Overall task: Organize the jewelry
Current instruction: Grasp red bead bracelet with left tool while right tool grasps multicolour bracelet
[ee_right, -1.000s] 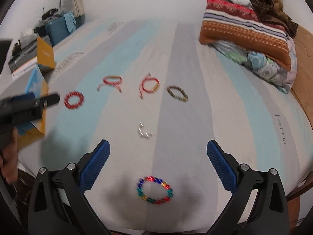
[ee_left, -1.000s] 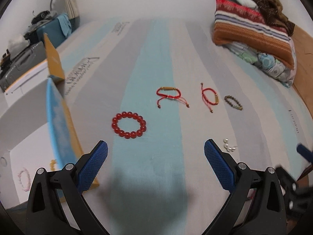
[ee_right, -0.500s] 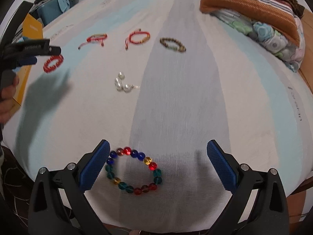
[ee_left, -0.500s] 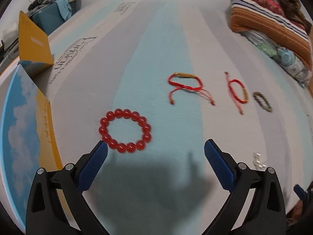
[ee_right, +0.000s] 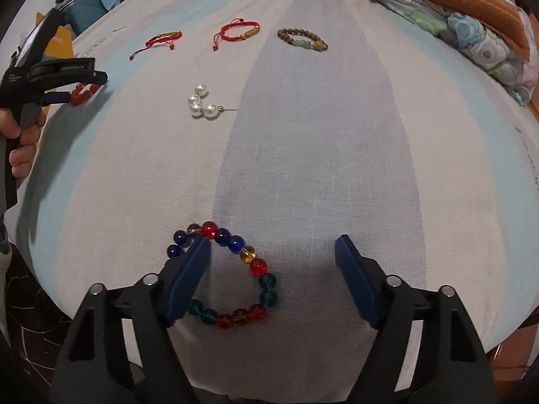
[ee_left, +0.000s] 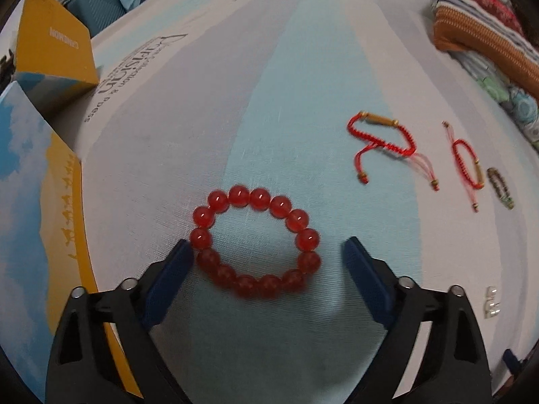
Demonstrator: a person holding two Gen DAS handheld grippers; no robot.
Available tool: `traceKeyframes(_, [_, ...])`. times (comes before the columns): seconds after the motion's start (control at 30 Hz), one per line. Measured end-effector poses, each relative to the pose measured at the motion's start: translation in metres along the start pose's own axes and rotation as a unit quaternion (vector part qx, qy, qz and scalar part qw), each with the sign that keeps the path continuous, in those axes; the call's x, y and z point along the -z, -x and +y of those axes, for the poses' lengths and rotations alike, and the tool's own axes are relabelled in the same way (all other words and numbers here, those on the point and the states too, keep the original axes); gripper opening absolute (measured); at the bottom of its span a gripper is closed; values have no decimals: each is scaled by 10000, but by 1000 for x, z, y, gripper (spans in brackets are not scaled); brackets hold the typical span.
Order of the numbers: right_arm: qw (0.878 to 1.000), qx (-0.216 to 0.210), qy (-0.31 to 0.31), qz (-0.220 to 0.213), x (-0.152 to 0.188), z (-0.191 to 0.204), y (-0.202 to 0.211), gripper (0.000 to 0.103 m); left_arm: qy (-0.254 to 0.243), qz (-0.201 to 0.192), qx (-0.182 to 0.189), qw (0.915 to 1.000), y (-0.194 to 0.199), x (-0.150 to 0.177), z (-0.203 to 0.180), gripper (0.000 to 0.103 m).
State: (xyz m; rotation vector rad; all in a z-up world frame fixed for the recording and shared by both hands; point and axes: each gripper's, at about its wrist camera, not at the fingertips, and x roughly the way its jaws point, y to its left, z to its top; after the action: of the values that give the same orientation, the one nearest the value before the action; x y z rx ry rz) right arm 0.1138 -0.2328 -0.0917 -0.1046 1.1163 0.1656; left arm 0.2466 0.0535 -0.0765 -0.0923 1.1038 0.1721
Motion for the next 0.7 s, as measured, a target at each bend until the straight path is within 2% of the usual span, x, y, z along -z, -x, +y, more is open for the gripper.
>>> traceKeyframes(0.03, [10000,11,66,-34,0,2,0,61,-13,-31,-34,10000,-1,1,0,84])
traceKeyframes(0.27, [9997,-50,215,-52,2,11,0,45,-6,-33,-34,10000,-1,2,3,60])
traceKeyframes(0.33, [9998,-83,194,-40,1,10,0,37,9,-17,3,10000,1,2,2,55])
traceKeyframes(0.47, [9999,-115,95,-40,0,7,0,28,-32,15,41,10000,2,3,1,39])
traceKeyframes(0.5, [9999,-112,91,-46,0,6,1,20,-63,32,77,9999,3,3,1,34])
traceKeyframes(0.57, [9999,-89,93,-60,0,6,1,18,-57,60,172,9998,4,3,0,26])
traceKeyframes(0.6, [9999,-92,89,-60,0,6,1,16,-54,71,212,9997,4,3,1,26])
traceKeyframes(0.63, [9999,-87,79,-69,0,5,1,9,-58,68,237,9997,5,3,1,26])
traceKeyframes(0.7, [9999,-126,56,-87,0,5,2,9,-53,59,264,9996,6,4,2,26])
